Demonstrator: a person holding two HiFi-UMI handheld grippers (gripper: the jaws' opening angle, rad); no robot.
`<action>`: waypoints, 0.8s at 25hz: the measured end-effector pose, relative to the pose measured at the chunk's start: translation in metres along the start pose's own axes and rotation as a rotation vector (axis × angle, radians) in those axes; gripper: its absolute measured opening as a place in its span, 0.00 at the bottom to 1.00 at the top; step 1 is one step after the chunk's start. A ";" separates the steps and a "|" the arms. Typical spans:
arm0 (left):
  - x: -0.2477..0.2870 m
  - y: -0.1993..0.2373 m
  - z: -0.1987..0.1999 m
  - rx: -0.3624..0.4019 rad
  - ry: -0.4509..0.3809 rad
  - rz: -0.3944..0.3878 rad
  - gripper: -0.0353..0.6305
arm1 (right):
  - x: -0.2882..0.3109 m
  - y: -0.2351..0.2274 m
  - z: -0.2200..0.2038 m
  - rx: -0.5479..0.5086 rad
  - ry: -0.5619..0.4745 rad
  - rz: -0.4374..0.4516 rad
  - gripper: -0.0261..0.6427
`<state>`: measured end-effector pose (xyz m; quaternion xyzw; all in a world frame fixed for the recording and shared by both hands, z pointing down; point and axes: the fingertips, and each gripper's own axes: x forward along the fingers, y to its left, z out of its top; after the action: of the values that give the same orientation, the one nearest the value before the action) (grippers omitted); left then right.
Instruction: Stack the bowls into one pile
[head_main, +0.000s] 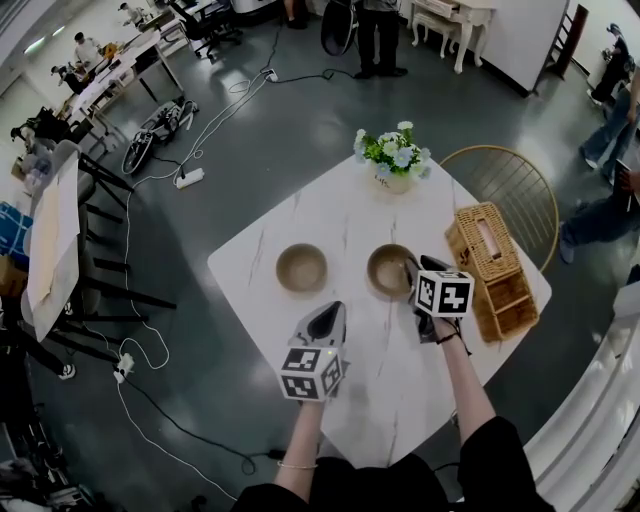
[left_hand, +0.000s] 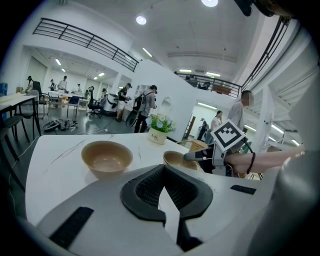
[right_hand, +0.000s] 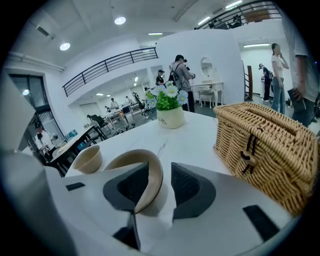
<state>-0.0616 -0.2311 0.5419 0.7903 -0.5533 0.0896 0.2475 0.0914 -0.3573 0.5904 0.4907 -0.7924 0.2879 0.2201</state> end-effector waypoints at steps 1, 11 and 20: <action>0.001 0.000 -0.001 0.000 0.001 0.000 0.07 | 0.002 -0.001 -0.003 0.011 0.011 0.001 0.20; 0.002 0.001 -0.001 -0.005 0.006 0.007 0.07 | 0.006 -0.004 -0.009 0.095 0.035 0.011 0.09; -0.012 0.013 0.002 -0.015 -0.014 0.035 0.07 | 0.001 0.008 0.002 0.173 -0.004 0.045 0.08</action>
<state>-0.0786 -0.2261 0.5388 0.7792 -0.5694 0.0844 0.2478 0.0839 -0.3563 0.5880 0.4903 -0.7759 0.3593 0.1688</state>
